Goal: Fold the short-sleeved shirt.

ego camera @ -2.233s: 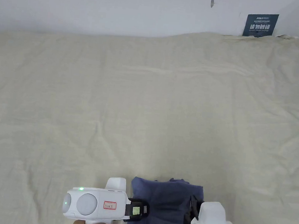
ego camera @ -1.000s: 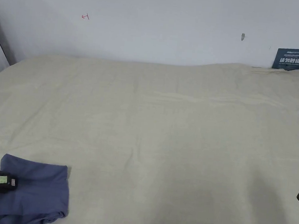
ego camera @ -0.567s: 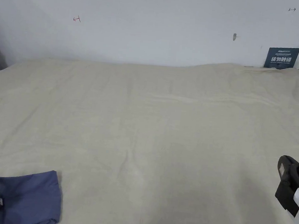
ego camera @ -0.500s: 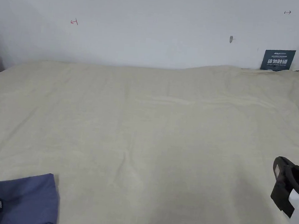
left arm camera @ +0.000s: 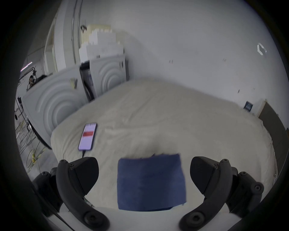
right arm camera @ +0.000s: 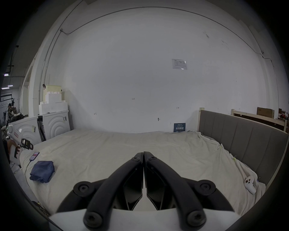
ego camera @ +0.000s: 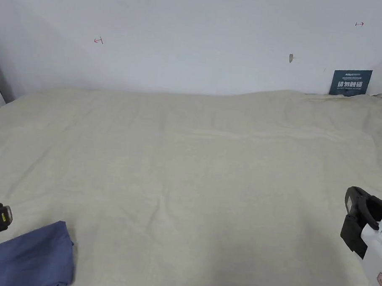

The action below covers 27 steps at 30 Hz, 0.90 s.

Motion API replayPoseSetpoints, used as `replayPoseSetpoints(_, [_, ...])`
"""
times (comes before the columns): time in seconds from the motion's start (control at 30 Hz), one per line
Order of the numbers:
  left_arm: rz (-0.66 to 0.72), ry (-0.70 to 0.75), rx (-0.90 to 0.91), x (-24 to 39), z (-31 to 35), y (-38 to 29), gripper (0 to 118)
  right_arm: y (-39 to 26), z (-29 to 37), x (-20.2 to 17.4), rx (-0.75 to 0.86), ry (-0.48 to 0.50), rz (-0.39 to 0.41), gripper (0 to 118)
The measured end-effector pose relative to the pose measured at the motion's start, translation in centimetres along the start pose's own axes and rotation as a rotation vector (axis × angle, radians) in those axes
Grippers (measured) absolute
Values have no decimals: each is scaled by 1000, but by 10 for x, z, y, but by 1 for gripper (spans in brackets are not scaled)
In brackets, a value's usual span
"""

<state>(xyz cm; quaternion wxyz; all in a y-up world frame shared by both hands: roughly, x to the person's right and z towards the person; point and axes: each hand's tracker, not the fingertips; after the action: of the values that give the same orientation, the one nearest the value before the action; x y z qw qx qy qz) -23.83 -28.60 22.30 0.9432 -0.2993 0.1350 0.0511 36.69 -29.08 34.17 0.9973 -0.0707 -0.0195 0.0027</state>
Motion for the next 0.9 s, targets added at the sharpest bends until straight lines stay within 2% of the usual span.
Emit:
replayPoseSetpoints(0.3, [-127,-94,374,64,98,19,118,5,0,-2,54,-3,28,0])
replayPoseSetpoints(0.43, [-123,-159,411,95,121,19,118,6,2,-2,78,3,28,0])
replayPoseSetpoints(0.6, [-189,-209,482,138,137,3,117,4,4,0,99,-1,29,0])
replayPoseSetpoints(0.73, [-208,-257,544,170,143,-17,106,1,3,1,112,-12,36,0])
replayPoseSetpoints(0.77, [-213,-265,560,177,143,-23,99,-1,3,1,113,-14,37,0])
replayPoseSetpoints(0.83, [-232,-285,607,191,146,-34,77,-3,3,1,115,-19,37,0])
replayPoseSetpoints(0.9, [-254,-283,642,207,151,-46,72,-6,2,1,118,-22,33,0])
